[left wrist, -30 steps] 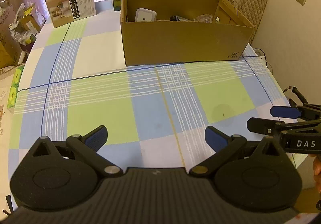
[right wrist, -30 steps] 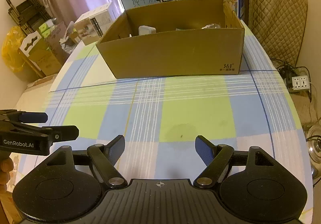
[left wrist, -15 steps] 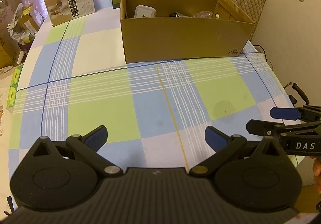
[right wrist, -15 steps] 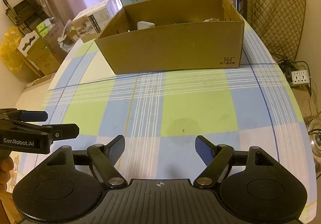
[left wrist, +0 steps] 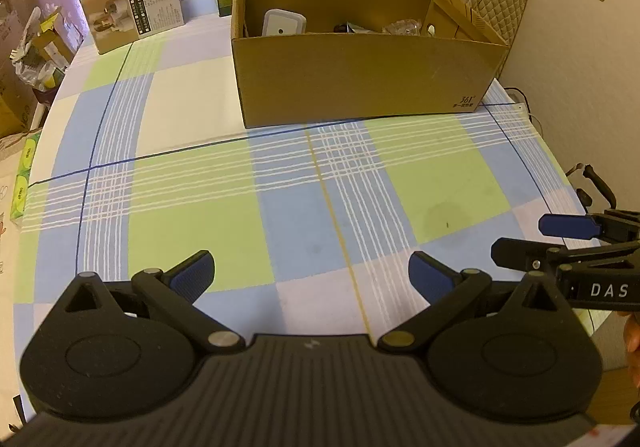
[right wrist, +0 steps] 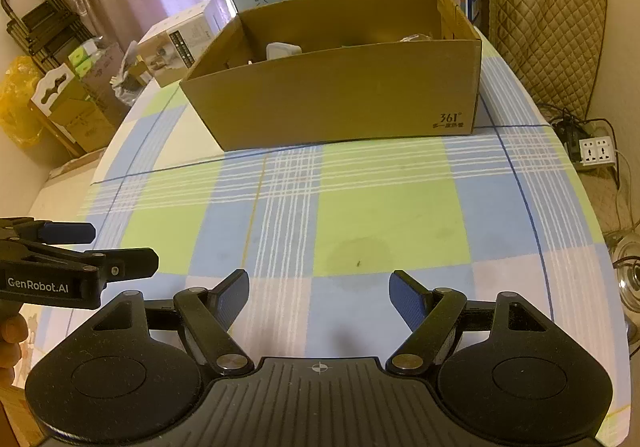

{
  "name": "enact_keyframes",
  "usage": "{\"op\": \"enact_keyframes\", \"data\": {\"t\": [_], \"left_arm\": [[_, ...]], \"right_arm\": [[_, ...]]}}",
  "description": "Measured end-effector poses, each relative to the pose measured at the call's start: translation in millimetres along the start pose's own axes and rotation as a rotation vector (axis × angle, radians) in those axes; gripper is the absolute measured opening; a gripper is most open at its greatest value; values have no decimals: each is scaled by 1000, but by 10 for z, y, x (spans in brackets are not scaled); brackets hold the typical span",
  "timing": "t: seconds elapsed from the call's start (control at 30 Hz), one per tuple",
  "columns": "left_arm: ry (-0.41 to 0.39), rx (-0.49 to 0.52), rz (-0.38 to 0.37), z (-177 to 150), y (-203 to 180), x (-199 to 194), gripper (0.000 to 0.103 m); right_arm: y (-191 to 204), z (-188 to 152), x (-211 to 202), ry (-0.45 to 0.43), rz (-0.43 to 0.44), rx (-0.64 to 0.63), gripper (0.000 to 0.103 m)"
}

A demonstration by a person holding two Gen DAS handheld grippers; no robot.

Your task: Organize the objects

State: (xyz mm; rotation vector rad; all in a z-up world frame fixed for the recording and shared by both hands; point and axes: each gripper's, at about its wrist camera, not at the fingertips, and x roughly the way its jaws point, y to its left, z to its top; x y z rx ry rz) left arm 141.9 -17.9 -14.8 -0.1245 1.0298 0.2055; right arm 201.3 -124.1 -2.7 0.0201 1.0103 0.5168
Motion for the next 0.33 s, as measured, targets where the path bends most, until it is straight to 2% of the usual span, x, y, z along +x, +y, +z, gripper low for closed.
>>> {"op": "enact_keyframes", "data": {"t": [0.33], "left_arm": [[-2,6,5,71,-62,53,102]], "right_arm": [[-90,60,49,5,5,1,74]]}}
